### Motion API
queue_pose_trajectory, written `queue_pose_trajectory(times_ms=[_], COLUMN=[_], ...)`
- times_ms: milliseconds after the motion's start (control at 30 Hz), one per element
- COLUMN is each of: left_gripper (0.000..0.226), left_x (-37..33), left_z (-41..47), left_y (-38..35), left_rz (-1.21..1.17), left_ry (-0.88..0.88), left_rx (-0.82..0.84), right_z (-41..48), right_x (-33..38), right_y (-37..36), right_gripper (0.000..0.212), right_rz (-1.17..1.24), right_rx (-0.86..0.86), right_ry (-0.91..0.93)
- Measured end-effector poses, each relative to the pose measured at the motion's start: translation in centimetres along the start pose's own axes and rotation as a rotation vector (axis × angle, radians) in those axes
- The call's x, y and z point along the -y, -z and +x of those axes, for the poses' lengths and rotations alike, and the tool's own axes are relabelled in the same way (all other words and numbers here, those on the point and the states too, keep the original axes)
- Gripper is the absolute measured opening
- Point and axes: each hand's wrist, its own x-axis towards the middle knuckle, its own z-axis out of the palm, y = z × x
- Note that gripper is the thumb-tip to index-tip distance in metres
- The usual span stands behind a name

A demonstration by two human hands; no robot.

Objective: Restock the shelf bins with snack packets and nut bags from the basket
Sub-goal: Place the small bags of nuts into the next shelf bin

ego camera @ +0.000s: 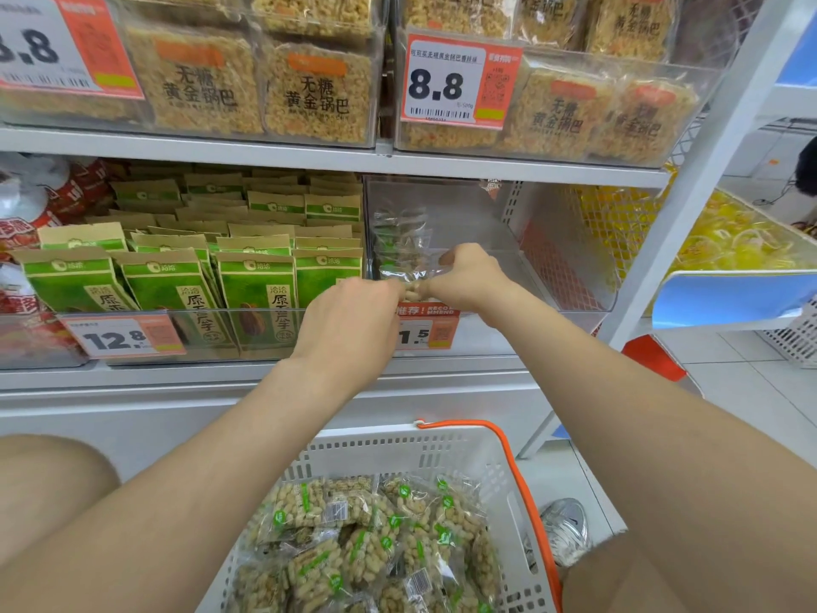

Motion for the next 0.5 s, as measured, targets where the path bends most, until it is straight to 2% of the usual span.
queue_pose_trajectory(times_ms=[133,200,267,367,500], left_gripper=[0.006,0.023,0.038,0.041,0.024], left_x=[-0.1,-0.1,-0.3,-0.5,-0.8], left_z=[-0.7,-1.1,-1.7,-2.6,-4.2], left_y=[0.7,0.8,0.8,-0.1,-2.6], left_rz=[-0.026,0.026,0.073,0.105,0.147], left_ry=[-0.008,0.008,0.054,0.066,-0.087], left_rx=[-0.127,-0.137,-0.044,0.184,0.573], right_z=[-1.3,-2.6,-4.3,-6.6,-8.1], right_x=[-0.4,-0.3,0.0,-0.1,-2.3], right_y=[0.4,0.5,0.5,-0.5,-3.4], right_gripper=[0.038,0.028,0.029,0.028,0.020], right_rz=[-0.031,-0.041,-0.062,-0.138,-0.360], right_rx=[-0.187,-0.308,-0.361,-0.254,0.099], right_ry=[0.110,0.253,0.383,0.473,0.428])
